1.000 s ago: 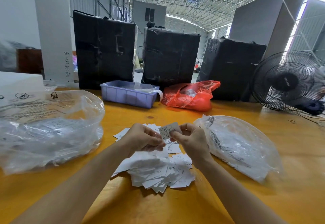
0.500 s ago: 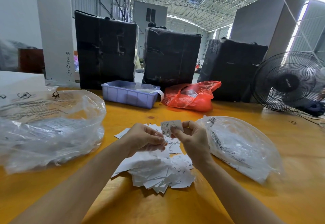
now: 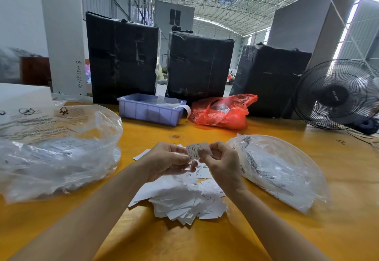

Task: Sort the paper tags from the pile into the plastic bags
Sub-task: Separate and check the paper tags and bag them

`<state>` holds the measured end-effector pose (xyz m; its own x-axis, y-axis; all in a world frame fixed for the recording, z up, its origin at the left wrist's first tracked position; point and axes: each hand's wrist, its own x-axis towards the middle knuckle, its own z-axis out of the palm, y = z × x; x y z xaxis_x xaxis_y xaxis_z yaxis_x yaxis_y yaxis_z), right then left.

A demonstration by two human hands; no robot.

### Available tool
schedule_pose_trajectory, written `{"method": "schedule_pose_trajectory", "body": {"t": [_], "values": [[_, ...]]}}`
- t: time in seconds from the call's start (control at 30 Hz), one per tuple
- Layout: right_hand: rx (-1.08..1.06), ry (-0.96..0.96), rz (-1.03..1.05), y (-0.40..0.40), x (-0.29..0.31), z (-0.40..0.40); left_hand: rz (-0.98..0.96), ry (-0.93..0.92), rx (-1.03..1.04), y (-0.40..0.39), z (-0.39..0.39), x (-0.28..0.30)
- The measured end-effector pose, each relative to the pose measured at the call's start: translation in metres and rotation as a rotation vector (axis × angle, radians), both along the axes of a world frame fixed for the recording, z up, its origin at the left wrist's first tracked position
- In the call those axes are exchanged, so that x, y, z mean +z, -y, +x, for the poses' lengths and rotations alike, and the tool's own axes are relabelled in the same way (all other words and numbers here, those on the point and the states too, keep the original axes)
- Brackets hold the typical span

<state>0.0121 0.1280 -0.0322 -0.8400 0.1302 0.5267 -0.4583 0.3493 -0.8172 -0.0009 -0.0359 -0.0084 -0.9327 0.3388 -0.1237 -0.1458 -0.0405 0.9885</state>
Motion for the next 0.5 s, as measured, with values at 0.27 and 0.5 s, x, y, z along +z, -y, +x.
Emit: {"method": "schedule_pose_trajectory", "body": {"t": [0.27, 0.5], "values": [[-0.025, 0.004, 0.008, -0.0003, 0.0003, -0.0002, 0.026, -0.008, 0.023, -0.0014, 0.0, 0.0006], [-0.075, -0.041, 0.017, -0.0005, 0.0011, -0.001, -0.002, -0.08, 0.057, -0.0035, -0.0006, 0.001]]}}
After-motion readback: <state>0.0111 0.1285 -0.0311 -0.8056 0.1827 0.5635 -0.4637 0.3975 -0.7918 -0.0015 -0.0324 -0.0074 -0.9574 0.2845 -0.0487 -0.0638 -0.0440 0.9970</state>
